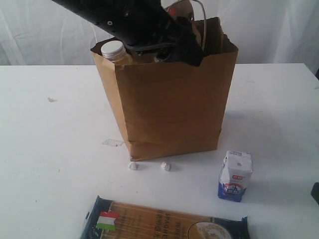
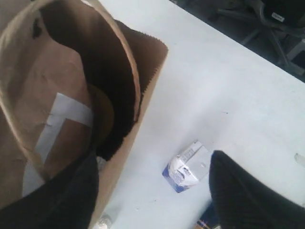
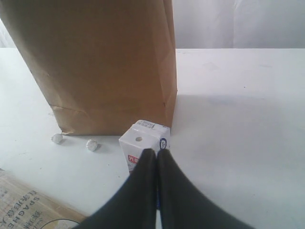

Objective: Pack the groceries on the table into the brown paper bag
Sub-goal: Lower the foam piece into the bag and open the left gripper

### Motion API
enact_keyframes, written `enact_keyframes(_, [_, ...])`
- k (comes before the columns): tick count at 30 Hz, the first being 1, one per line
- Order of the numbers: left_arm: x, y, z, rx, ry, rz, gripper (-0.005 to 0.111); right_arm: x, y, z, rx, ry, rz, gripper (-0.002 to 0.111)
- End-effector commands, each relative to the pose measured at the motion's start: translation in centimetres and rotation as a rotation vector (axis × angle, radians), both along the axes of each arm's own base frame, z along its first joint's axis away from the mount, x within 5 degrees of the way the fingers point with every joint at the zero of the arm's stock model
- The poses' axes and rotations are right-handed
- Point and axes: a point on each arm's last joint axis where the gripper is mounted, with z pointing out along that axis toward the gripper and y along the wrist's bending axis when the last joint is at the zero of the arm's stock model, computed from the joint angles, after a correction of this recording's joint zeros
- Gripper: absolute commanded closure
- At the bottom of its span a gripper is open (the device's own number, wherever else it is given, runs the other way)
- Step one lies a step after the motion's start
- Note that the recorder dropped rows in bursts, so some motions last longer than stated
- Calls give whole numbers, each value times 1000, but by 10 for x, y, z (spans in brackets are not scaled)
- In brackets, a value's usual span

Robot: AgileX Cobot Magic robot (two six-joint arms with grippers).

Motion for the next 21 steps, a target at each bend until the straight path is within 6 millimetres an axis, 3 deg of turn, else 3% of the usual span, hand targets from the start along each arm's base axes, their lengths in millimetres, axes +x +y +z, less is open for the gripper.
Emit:
enact_keyframes(1, [-12, 4, 15, -22, -59, -72, 53, 0, 0, -1, 2, -6, -6, 108])
enact_keyframes(11, [-16, 5, 24, -78, -54, -64, 54, 0, 0, -1, 2, -6, -6, 108])
enact_keyframes(21, [-53, 32, 52, -46, -75, -146, 55, 0, 0, -1, 2, -6, -6, 108])
